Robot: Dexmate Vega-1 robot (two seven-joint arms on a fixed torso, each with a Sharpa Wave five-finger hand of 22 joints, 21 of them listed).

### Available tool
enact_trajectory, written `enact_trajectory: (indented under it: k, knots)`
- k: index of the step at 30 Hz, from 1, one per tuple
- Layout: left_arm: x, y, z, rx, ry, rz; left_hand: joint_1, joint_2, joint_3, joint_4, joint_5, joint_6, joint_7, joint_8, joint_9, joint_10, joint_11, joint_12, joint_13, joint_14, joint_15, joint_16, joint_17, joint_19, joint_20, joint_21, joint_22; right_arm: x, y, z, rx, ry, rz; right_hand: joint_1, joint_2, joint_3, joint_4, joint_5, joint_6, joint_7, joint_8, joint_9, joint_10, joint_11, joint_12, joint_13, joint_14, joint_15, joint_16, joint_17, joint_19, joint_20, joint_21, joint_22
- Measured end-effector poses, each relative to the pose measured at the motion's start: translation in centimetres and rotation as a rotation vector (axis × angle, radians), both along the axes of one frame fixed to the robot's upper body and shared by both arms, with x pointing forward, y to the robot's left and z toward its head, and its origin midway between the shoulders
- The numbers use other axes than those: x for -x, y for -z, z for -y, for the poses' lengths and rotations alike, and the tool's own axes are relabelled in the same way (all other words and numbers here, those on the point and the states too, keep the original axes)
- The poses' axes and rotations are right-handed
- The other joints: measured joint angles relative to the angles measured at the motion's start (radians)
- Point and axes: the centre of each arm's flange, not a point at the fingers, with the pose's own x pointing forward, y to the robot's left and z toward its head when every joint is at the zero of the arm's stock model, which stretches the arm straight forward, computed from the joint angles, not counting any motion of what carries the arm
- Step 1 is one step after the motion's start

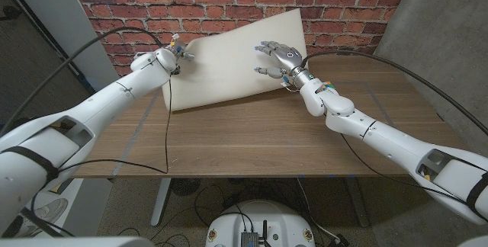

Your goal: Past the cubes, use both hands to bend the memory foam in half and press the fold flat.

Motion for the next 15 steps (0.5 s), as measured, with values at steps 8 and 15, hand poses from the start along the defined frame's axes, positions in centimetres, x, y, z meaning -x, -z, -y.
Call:
enact_trajectory:
  k: [8, 15]
  knots:
    - [-0.3, -0.1, 0.3, 0.000, 0.009, -0.004, 0.000, 0.000, 0.000, 0.000, 0.000, 0.000, 0.000, -0.001, 0.005, 0.000, 0.000, -0.001, 0.000, 0.000, 0.000, 0.000, 0.000, -0.005, -0.005, 0.000, 0.000, -0.9, 0.1, -1.4, -0.003, -0.017, -0.074, -0.063, 0.030, -0.016, 0.036, -0.018, -0.014, 0.001, 0.000, 0.000, -0.031, -0.005, -0.013, 0.000, -0.058, 0.002, 0.000, -0.019, -0.038, 0.038, -0.024, 0.000]
    - [-0.5, 0.0, 0.6, -0.002, 0.019, -0.010, 0.000, 0.000, 0.000, 0.000, -0.002, 0.004, -0.004, -0.001, 0.005, 0.000, 0.000, -0.005, 0.001, 0.000, 0.000, 0.000, 0.000, -0.005, -0.005, 0.000, -0.005, -1.9, 0.2, -2.7, -0.019, -0.009, -0.134, -0.104, 0.050, -0.019, 0.056, -0.027, -0.014, 0.001, 0.004, 0.000, -0.034, -0.009, -0.017, -0.003, -0.083, 0.002, 0.000, -0.027, -0.047, 0.047, -0.028, 0.000]
